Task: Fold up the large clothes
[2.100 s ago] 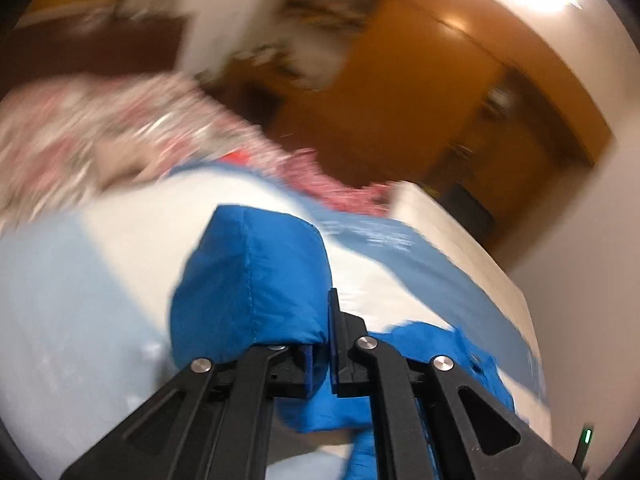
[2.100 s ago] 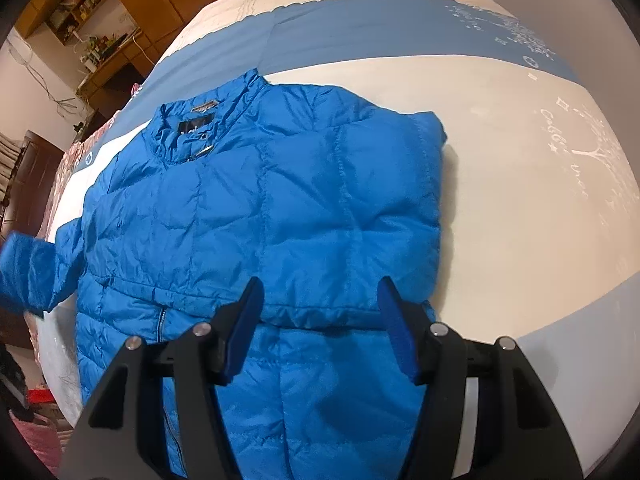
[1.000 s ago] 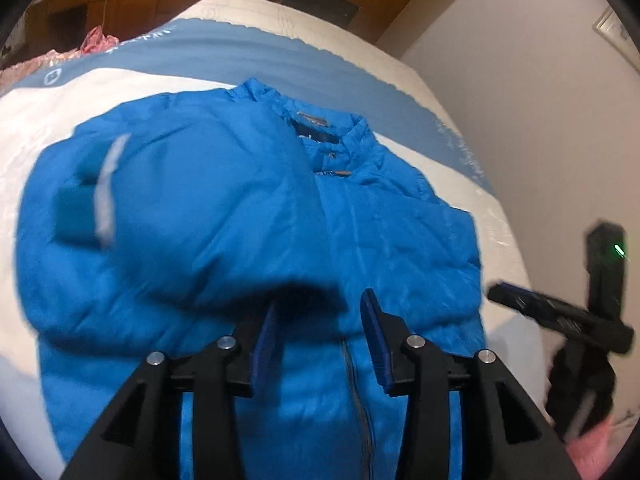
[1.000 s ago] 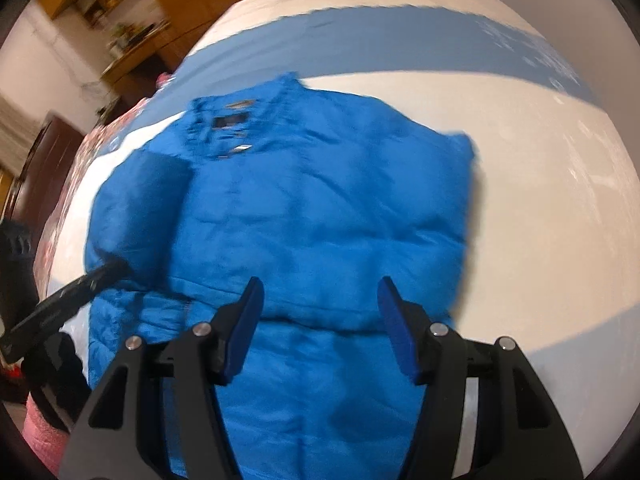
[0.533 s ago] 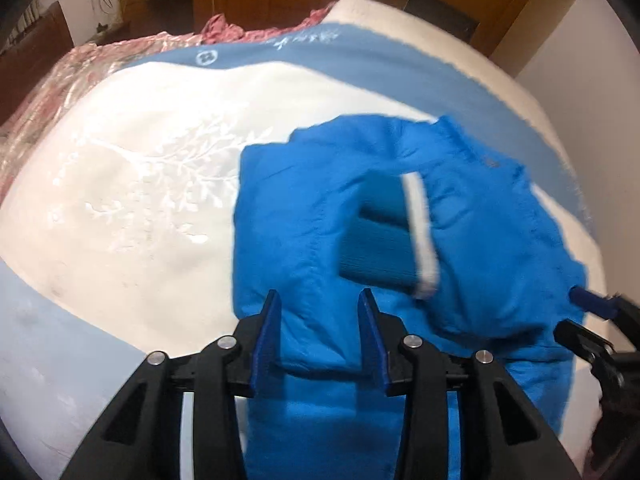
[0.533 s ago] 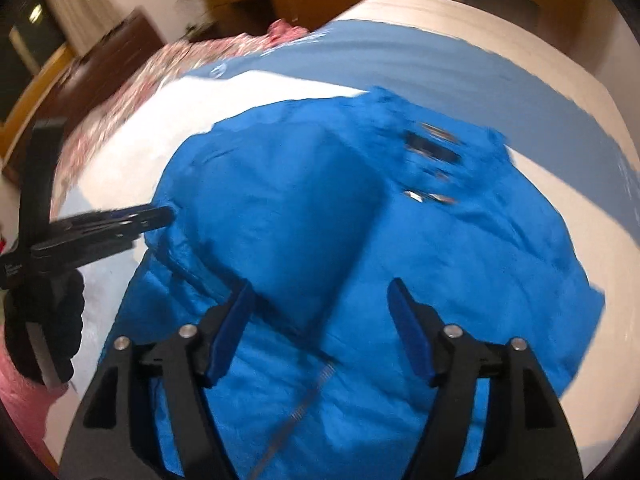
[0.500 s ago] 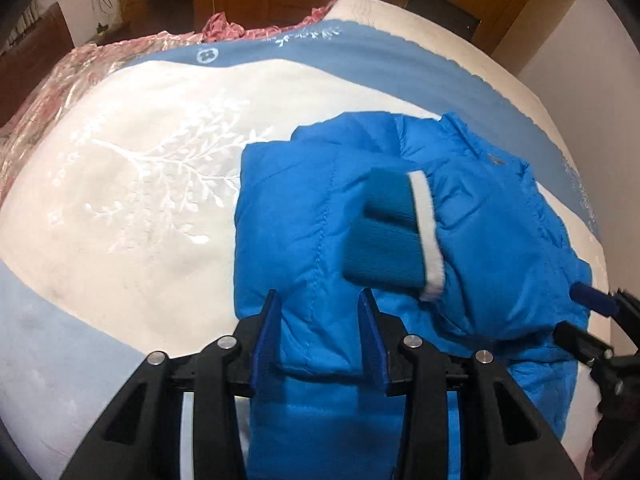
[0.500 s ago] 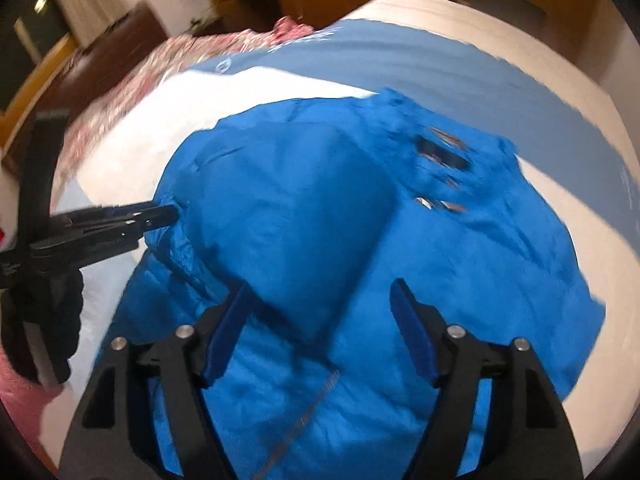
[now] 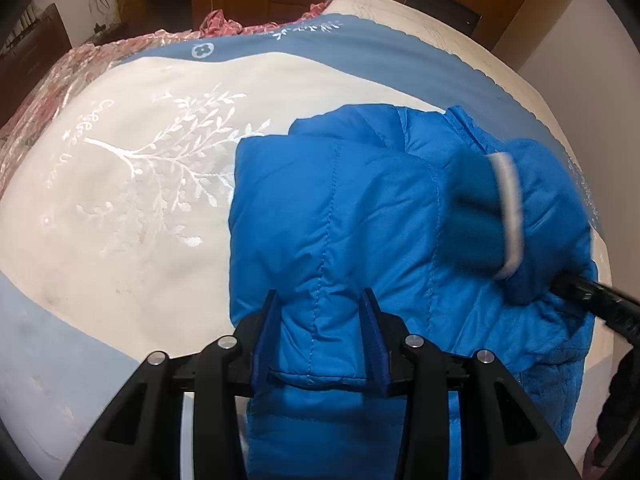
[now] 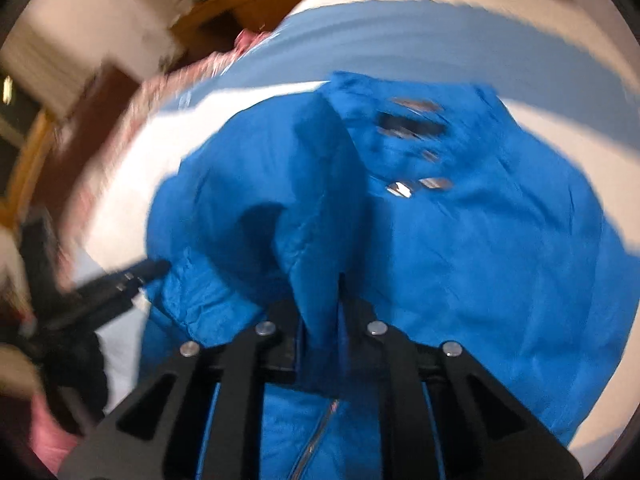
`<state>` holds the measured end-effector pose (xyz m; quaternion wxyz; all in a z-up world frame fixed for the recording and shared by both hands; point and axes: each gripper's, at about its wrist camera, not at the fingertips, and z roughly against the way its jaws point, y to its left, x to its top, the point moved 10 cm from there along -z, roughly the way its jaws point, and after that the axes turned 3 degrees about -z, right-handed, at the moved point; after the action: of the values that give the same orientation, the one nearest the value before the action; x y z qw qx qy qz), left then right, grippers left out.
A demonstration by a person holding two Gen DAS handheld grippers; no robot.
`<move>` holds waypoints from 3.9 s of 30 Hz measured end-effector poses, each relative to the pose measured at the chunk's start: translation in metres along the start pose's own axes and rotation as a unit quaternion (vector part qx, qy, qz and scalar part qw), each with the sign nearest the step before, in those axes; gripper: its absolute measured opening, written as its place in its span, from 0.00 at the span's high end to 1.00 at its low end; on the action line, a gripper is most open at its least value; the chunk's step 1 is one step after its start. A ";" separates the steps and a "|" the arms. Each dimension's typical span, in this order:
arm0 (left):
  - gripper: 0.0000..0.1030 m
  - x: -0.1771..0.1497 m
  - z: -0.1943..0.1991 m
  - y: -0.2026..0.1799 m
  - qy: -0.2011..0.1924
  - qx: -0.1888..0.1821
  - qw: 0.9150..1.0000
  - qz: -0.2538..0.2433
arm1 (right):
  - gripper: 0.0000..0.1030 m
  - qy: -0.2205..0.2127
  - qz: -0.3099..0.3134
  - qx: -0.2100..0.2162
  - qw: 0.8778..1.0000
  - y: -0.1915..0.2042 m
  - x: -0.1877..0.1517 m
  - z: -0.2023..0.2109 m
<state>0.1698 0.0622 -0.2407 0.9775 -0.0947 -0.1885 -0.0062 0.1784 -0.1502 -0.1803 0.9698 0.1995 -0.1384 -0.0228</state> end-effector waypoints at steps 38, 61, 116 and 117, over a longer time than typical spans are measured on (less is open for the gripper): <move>0.61 0.026 -0.017 -0.009 0.019 0.028 0.999 -0.023 | 0.85 -0.013 -0.065 -0.082 0.994 -0.069 0.007 0.019; 0.63 0.021 -0.012 -0.059 0.003 0.014 0.997 -0.069 | 0.80 -0.068 -0.207 0.093 0.971 -0.161 -0.033 0.071; 0.59 -0.013 -0.023 -0.071 0.000 0.044 0.993 -0.111 | 0.60 -0.053 -0.043 -0.126 0.990 -0.128 -0.050 0.024; 0.59 -0.013 -0.026 -0.071 0.001 0.041 0.993 -0.109 | 0.60 -0.054 -0.040 -0.132 0.989 -0.126 -0.050 0.023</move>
<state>0.1639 -0.0123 -0.2566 0.9743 -0.0334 -0.1964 -0.1048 0.1253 -0.2696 -0.2229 0.9770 0.0738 -0.1787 -0.0904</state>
